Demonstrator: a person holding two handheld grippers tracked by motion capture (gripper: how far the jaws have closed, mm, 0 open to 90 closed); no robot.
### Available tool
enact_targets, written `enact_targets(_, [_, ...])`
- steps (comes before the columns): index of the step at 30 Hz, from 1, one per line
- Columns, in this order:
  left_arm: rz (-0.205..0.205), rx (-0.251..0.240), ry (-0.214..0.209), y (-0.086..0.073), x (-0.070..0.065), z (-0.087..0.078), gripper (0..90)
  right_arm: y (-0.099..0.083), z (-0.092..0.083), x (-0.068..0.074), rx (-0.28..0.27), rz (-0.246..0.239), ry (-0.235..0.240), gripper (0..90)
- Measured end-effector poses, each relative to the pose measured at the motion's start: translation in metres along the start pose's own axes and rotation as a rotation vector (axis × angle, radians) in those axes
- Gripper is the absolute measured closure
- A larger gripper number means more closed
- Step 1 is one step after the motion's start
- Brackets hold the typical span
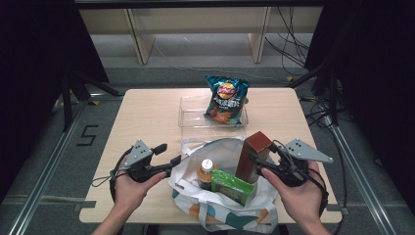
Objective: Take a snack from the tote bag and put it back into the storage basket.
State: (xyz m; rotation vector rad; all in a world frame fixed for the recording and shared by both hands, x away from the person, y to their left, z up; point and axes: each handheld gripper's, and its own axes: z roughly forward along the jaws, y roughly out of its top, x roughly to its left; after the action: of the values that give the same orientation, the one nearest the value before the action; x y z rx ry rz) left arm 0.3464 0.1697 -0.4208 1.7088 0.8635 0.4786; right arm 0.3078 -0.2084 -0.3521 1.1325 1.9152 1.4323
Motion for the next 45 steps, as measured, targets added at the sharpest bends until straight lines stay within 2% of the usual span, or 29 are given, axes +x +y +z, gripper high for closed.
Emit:
enact_targets(5, [0.002, 0.0, 0.0, 0.0, 0.0, 0.0, 31.8, 0.007, -0.001, 0.0, -0.018, 0.017, -0.004, 39.0])
enact_targets(10, [-0.001, -0.006, -0.009, 0.0, 0.001, 0.001, 31.8, 0.013, -0.002, -0.002, -0.045, -0.004, -0.003, 39.1])
enact_targets(14, [0.003, 0.001, -0.001, 0.001, 0.001, 0.0, 31.8, 0.017, -0.002, -0.001, -0.045, 0.016, -0.007, 39.1])
enact_targets(16, [0.004, 0.002, -0.001, 0.0, 0.001, 0.0, 31.8, 0.019, -0.002, -0.001, -0.05, 0.007, 0.003, 39.1])
enact_targets(17, [0.004, 0.004, 0.001, 0.0, 0.001, 0.0, 31.8, 0.022, -0.003, -0.003, -0.063, 0.001, -0.006, 39.1])
enact_targets(18, [0.002, -0.004, -0.01, 0.0, 0.001, 0.001, 31.8, 0.023, -0.003, -0.002, -0.066, 0.014, -0.005, 39.1])
enact_targets(20, [0.002, 0.003, -0.002, 0.0, 0.001, 0.001, 31.8, 0.026, -0.004, -0.003, -0.074, 0.003, -0.012, 39.1])
enact_targets(21, [0.003, 0.004, -0.002, 0.0, 0.001, 0.001, 31.8, 0.027, -0.004, -0.003, -0.082, 0.015, -0.008, 39.1])
enact_targets(28, [0.006, 0.008, -0.005, -0.001, 0.0, 0.002, 31.8, 0.036, -0.005, -0.006, -0.095, 0.003, -0.024, 39.1])
enact_targets(29, [0.006, 0.008, -0.004, -0.001, 0.0, 0.002, 31.8, 0.037, -0.005, -0.005, -0.091, 0.02, -0.015, 39.1])
enact_targets(30, [0.006, 0.008, -0.004, -0.001, 0.0, 0.002, 31.8, 0.038, -0.005, -0.006, -0.098, 0.006, -0.021, 39.1])
enact_targets(38, [0.004, 0.007, -0.003, -0.001, 0.0, 0.002, 31.8, 0.047, -0.006, -0.006, -0.107, 0.022, -0.027, 39.2])
enact_targets(39, [0.004, 0.007, -0.003, -0.001, 0.0, 0.002, 31.8, 0.049, -0.006, -0.007, -0.117, 0.008, -0.027, 39.1])
enact_targets(40, [0.003, 0.006, -0.003, -0.001, 0.0, 0.002, 31.8, 0.05, -0.006, -0.006, -0.116, 0.02, -0.026, 39.1])
enact_targets(41, [0.003, 0.006, -0.003, -0.001, 0.0, 0.002, 31.8, 0.051, -0.007, -0.007, -0.12, 0.007, -0.03, 39.1])
enact_targets(44, [0.004, 0.006, -0.003, -0.001, 0.0, 0.002, 31.8, 0.055, -0.007, -0.006, -0.125, 0.01, -0.024, 39.1])
enact_targets(45, [0.004, 0.006, -0.003, -0.001, 0.0, 0.002, 31.8, 0.056, -0.006, -0.008, -0.128, -0.005, -0.037, 39.2])
